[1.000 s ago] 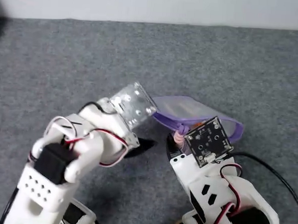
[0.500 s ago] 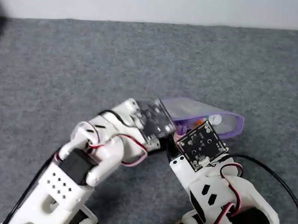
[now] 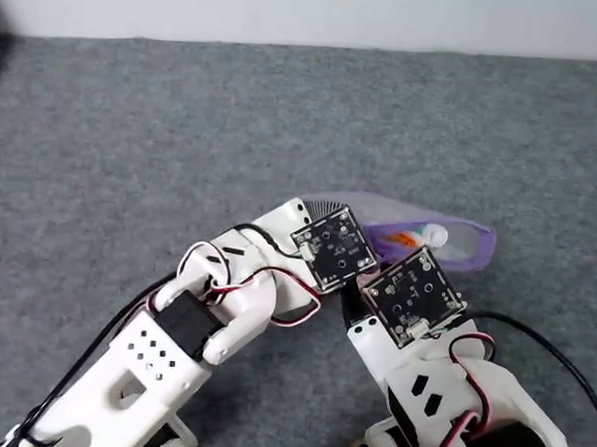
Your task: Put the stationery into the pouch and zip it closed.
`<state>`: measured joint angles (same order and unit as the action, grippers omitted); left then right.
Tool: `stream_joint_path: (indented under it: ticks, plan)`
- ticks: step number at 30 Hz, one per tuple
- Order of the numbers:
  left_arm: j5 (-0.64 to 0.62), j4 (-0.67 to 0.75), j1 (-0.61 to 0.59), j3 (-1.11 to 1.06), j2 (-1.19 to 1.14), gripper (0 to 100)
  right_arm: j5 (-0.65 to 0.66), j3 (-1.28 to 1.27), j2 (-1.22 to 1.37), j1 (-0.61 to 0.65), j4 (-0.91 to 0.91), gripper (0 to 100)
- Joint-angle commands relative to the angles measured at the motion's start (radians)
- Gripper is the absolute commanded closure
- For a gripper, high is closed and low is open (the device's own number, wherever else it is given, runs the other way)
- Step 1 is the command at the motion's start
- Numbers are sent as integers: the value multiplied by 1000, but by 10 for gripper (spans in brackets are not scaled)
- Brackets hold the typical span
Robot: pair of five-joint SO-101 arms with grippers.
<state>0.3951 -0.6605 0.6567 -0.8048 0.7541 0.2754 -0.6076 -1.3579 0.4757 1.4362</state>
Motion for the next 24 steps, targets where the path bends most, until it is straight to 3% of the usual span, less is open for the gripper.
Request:
stream_joint_path:
  ticks: [1,5,9,24]
  plan:
    - [2,37,9,18,0,946,2,46,-5,-36,4,991]
    - [-5,-9,-5,18,23,987,2,40,-16,-136,2,991]
    - [-107,-60,-26,16,103,989,0,32,-13,-248,-24,991]
    - [-187,-262,-32,15,301,991,8,-158,-13,-493,-420,991]
